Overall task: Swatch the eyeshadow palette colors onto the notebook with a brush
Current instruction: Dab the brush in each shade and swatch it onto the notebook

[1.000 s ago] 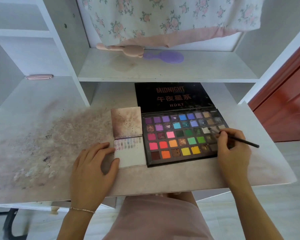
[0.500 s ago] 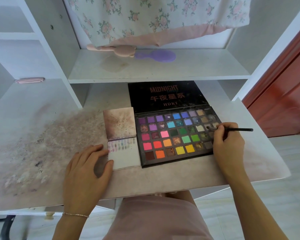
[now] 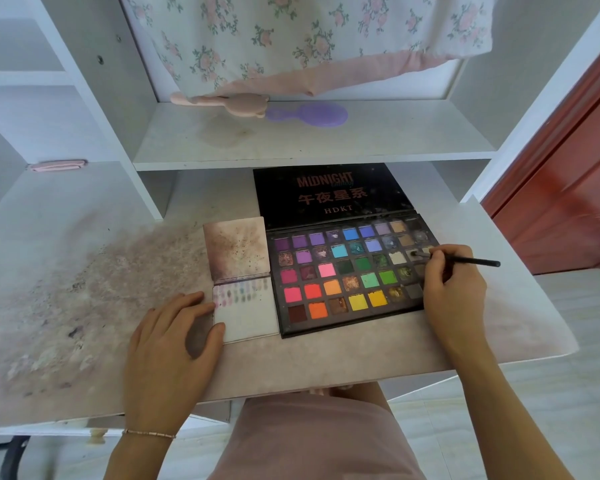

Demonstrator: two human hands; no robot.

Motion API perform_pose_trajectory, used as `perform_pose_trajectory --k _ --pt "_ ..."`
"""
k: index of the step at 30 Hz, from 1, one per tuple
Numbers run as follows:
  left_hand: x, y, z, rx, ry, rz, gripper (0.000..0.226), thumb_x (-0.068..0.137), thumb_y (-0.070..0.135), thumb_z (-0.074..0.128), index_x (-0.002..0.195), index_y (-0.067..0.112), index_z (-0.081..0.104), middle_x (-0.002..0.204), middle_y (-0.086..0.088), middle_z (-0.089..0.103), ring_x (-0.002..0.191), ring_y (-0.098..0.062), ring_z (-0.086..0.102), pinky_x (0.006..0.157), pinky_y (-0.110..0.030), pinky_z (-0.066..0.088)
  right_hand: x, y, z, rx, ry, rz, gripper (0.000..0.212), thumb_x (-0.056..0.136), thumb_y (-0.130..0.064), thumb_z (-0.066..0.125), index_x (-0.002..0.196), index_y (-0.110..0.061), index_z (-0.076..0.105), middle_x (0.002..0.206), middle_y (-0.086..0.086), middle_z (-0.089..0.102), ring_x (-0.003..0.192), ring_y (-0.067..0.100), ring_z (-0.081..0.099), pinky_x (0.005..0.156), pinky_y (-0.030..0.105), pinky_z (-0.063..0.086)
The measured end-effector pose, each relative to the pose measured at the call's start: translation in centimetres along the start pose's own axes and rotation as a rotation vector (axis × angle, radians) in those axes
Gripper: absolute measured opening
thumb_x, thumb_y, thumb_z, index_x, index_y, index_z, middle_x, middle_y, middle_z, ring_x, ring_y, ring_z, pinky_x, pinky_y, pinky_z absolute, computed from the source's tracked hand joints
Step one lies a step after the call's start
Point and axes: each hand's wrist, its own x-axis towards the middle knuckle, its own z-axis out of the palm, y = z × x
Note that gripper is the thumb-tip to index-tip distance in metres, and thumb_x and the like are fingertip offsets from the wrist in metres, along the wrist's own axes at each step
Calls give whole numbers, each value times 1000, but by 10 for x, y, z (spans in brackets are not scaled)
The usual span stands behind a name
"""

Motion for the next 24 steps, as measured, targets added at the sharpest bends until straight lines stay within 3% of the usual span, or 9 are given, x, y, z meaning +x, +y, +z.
perform_pose_trajectory --k 6,11,17,20,24 --pt "0 2 -1 -9 -7 -16 36 73 32 57 100 11 69 114 -6 64 107 -31 57 95 -52 42 -1 -1 -1 27 14 3 11 92 -10 44 86 -18 48 64 -4 53 59 9 53 47 12 38" --pt "0 2 -2 8 -2 -10 41 76 40 50 99 12 69 114 -6 64 105 -31 58 94 -51 42 -7 -8 0 105 13 -28 12 91 -6 46 88 -17 49 68 -7 53 63 7 54 51 4 42" --pt "0 1 -1 11 -3 2 54 76 50 38 100 12 69 113 -6 65 106 -30 58 94 -52 43 -31 -34 14 229 -152 -95 33 90 -2 46 78 -33 47 70 -6 56 66 0 57 51 9 45" --pt "0 0 -1 15 1 9 53 76 49 39 99 12 69 113 -5 65 106 -30 59 94 -53 43 -43 -51 26 308 -221 -130 29 90 -7 47 79 -33 47 71 -10 56 68 0 58 53 19 48" --pt "0 0 -1 9 3 7 51 76 48 40 99 13 70 112 -4 65 105 -29 59 94 -53 44 -58 -72 44 364 -318 -202 22 83 -13 47 80 -34 47 66 -11 54 64 1 55 52 15 44"
